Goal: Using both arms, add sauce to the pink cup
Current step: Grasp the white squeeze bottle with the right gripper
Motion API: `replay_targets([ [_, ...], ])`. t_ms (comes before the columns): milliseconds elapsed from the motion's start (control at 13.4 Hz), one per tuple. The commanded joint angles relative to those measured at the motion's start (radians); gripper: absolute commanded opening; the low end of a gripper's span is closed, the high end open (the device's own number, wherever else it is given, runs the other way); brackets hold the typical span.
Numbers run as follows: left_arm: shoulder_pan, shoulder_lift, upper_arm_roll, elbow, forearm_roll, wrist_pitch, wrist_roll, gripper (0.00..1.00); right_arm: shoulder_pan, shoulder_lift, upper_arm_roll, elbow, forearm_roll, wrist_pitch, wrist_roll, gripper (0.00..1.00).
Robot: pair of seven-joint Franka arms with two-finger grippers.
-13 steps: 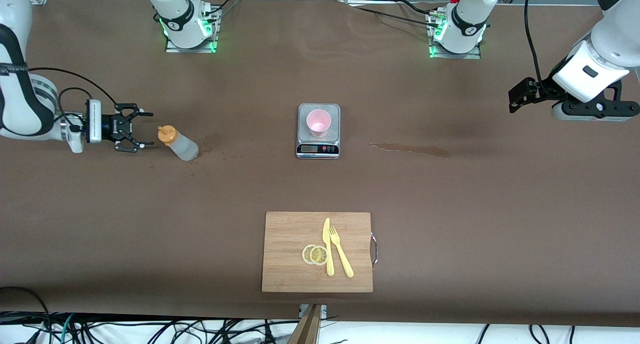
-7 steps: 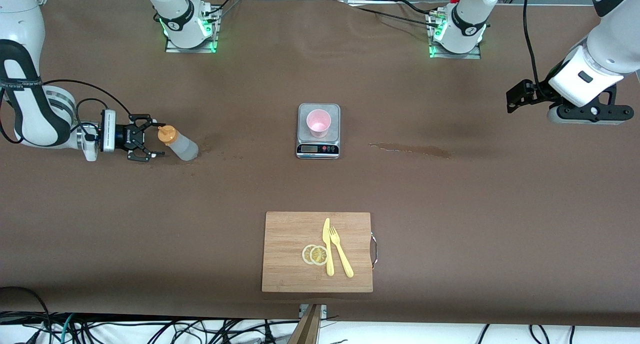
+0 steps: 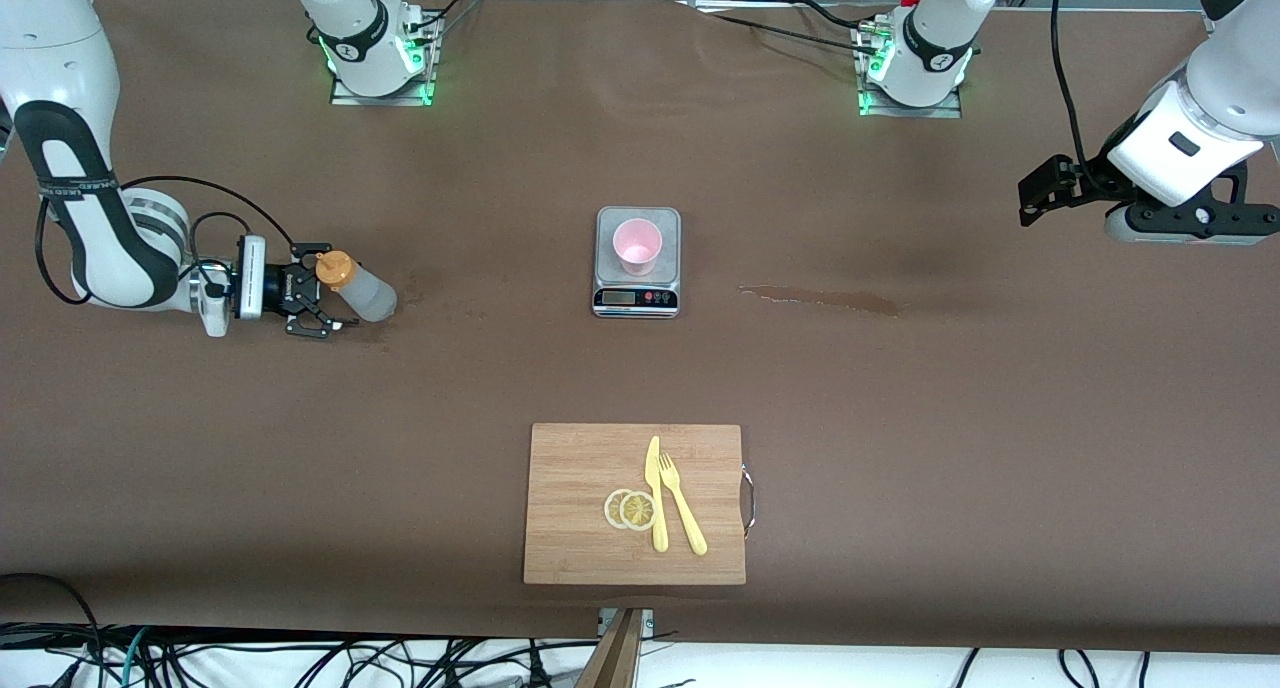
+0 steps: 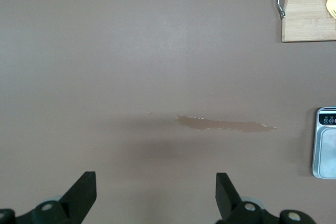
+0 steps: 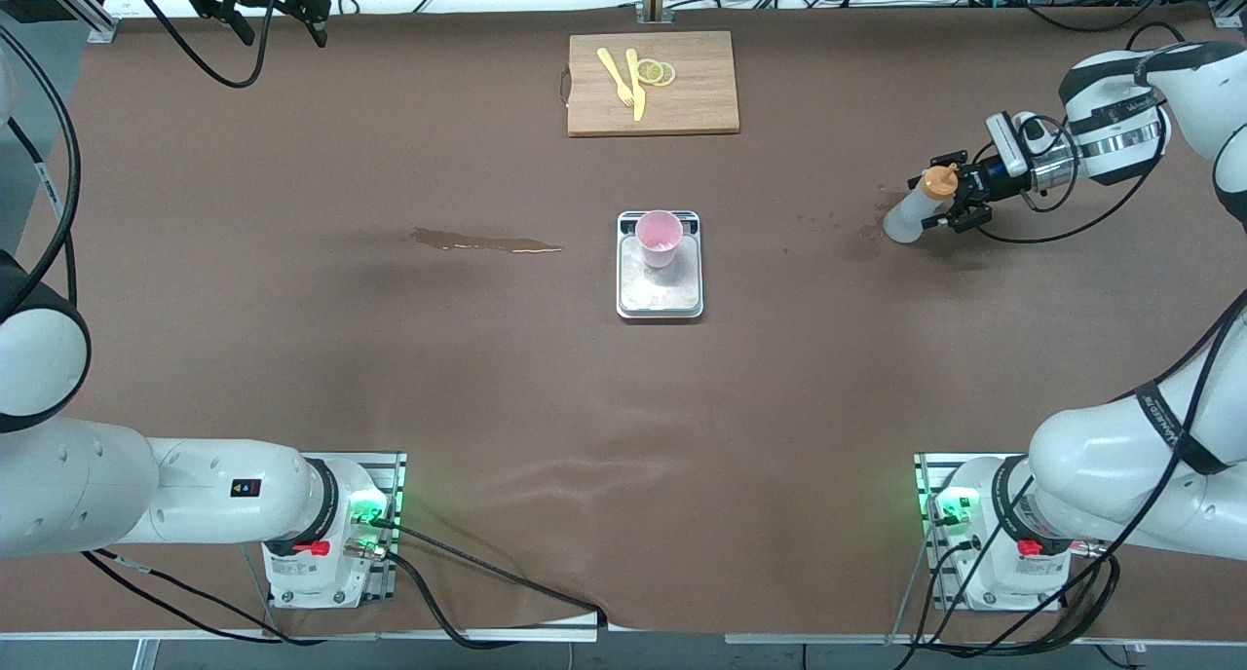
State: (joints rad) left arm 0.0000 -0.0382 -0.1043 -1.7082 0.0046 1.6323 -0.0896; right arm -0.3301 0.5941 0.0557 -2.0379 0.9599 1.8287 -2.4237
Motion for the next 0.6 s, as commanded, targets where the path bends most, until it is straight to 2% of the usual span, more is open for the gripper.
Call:
replay_targets([
  [0,0.008,0.014,-0.005,0.029,-0.006,-0.014,0.022,1.0,0.013,0.0,0.003,0.015,0.01,0.011,0.008,0.82],
  [149,0.008,0.014,-0.005,0.029,-0.008,-0.014,0.022,1.0,0.017,-0.005,0.003,0.016,0.002,0.03,0.047,0.45],
  [373,0.008,0.014,-0.005,0.033,-0.009,-0.015,0.021,1.0,0.029,-0.019,0.004,0.054,-0.039,0.044,0.057,0.04],
  [448,0.008,0.014,-0.005,0.033,-0.009,-0.015,0.021,1.0,0.031,-0.028,0.004,0.065,-0.058,0.05,0.092,0.0],
  [522,0.008,0.014,-0.005,0.033,-0.009,-0.015,0.021,1.0,0.031,-0.042,0.004,0.065,-0.072,0.053,0.132,0.0],
])
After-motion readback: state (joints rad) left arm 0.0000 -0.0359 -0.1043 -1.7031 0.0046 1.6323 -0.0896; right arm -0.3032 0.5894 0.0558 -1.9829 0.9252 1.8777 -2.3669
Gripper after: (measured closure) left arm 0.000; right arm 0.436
